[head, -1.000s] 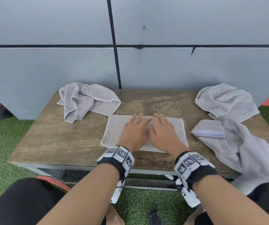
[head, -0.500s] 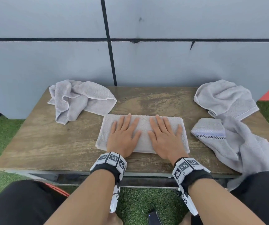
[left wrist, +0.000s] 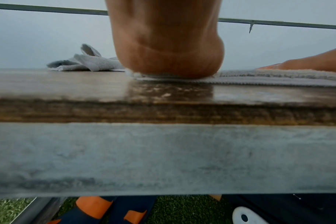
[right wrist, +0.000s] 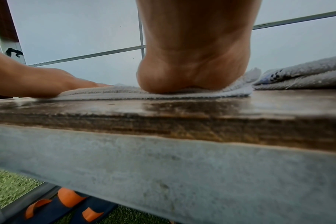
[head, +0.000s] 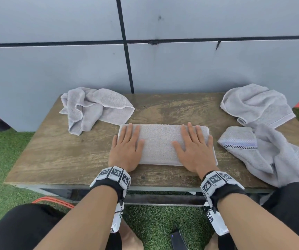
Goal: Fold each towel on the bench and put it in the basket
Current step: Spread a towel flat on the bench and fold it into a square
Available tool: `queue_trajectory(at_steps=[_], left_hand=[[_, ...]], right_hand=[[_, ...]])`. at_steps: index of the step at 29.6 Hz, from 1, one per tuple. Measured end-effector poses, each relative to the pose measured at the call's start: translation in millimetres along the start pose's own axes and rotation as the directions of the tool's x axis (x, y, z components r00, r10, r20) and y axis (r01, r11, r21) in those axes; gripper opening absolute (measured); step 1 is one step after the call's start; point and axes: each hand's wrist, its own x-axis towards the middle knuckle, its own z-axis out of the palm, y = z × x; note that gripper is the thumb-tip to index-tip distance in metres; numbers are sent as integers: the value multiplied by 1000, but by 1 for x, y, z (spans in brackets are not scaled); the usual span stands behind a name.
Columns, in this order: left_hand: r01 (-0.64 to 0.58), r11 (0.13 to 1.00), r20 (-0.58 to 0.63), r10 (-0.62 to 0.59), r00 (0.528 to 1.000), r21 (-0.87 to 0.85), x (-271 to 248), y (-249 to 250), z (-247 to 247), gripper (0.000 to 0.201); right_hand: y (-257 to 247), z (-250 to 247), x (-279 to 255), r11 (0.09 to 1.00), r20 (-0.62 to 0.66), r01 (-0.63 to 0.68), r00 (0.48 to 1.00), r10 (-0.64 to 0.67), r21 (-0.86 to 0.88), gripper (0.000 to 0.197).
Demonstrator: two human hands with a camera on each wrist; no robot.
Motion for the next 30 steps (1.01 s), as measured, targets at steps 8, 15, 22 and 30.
queue_trajectory(at_steps=[8,15,22,30], left_hand=[[56,997,-39,-58,998,-49,-9,-23,0,58],[70,996,-13,-71,997,-59,-10,-27,-3,58],[88,994,24,-86,996,-64,-12,-27,-8,57],[194,980,106,-190,976,-34,-25,-16,-11,60]], right_hand=[[-2,2,-2,999,-56,-43,997,43,9,78],[10,2,-5,994,-61,-103,992,106,44,72],[26,1,-8,987,-15,-127,991,129,96,64],[3,-25,-12,985,-37,-133,991,129,-109,51]])
